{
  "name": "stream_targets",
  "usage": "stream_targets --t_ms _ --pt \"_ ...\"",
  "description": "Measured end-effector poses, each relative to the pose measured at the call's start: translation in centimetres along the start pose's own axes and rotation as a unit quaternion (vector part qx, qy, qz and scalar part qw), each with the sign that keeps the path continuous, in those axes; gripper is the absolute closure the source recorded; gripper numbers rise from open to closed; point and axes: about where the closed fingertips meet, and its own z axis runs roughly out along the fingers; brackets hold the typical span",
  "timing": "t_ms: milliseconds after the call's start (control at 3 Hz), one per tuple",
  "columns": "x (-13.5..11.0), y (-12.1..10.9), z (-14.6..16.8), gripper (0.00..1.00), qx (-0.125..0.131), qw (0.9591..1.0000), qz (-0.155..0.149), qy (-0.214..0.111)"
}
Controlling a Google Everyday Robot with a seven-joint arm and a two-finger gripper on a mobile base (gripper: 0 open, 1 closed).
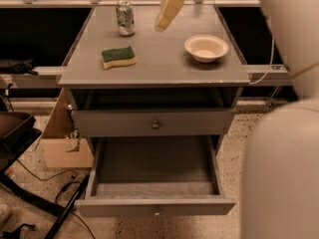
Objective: Pick sponge from bottom drawer and place on counter
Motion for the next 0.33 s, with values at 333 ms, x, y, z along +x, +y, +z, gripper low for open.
stream_targets --t_ms 333 --pt "2.24 1.92 -3.76 0.0 0.068 0.993 0.094 -0.022"
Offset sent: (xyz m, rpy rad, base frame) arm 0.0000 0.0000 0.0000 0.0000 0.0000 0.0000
